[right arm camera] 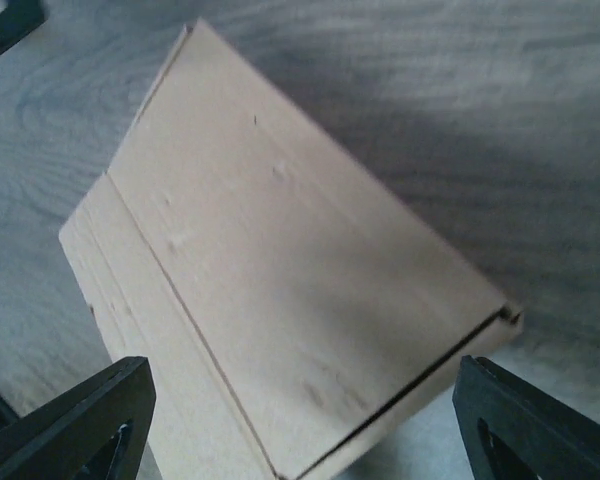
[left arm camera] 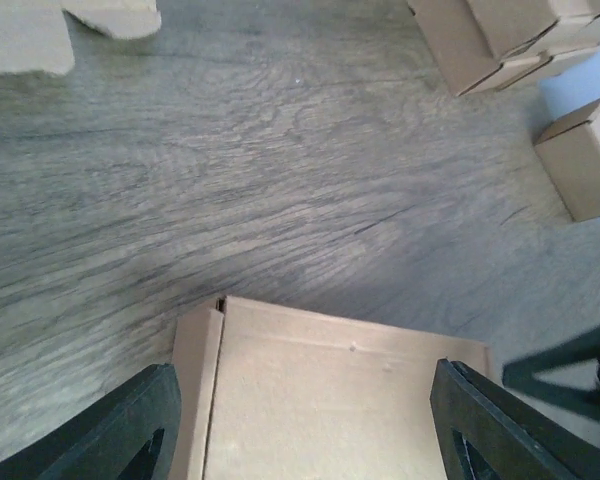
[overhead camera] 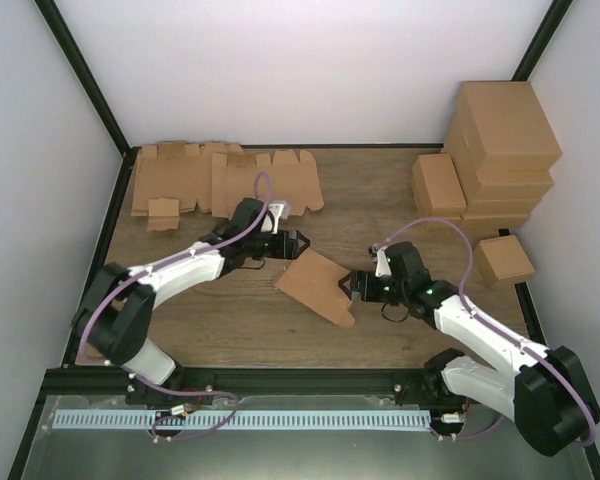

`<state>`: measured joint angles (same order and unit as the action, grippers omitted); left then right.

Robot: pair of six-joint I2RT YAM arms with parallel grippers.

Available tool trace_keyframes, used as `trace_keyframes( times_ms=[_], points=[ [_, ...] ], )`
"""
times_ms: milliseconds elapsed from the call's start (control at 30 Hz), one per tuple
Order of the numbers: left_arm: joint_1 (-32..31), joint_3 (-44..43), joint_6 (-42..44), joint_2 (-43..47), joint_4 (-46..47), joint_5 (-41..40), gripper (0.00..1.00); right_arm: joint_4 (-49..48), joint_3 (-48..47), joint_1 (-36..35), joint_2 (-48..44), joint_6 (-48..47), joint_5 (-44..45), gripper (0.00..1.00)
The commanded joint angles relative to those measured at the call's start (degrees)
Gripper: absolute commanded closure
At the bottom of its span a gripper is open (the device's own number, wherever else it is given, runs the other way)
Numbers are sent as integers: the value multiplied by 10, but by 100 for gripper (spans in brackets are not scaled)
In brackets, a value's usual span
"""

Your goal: Fold the paper box

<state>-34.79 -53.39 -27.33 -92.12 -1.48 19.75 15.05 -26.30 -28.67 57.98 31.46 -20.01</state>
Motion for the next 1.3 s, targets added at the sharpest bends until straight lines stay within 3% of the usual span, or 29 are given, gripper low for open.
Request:
trace_keyframes(
  times_ms=[0, 233, 400, 633, 800, 1033, 1267],
  points=[
    [2, 38, 15, 84, -59, -3, 28, 26, -55, -2, 17, -22, 79, 15],
    [-24, 124, -44, 194, -61, 40, 28, -10, -125, 20, 110, -79, 51, 16],
    [-31, 179, -78, 279, -74, 43, 28, -107, -146, 103, 204, -98, -173, 28],
    [-34, 227, -87, 328, -101, 57, 28, -143, -167, 117, 304, -138, -245, 49],
    [-34, 239, -88, 341, -107, 48, 28, -164, -153, 117, 321, -146, -248, 53],
    [-34, 238, -91, 336, -102, 52, 28, -178, -141, 117, 332, -152, -251, 69],
    [-34, 235, -91, 331, -103, 53, 27, -179, -136, 117, 344, -158, -248, 69]
  ],
)
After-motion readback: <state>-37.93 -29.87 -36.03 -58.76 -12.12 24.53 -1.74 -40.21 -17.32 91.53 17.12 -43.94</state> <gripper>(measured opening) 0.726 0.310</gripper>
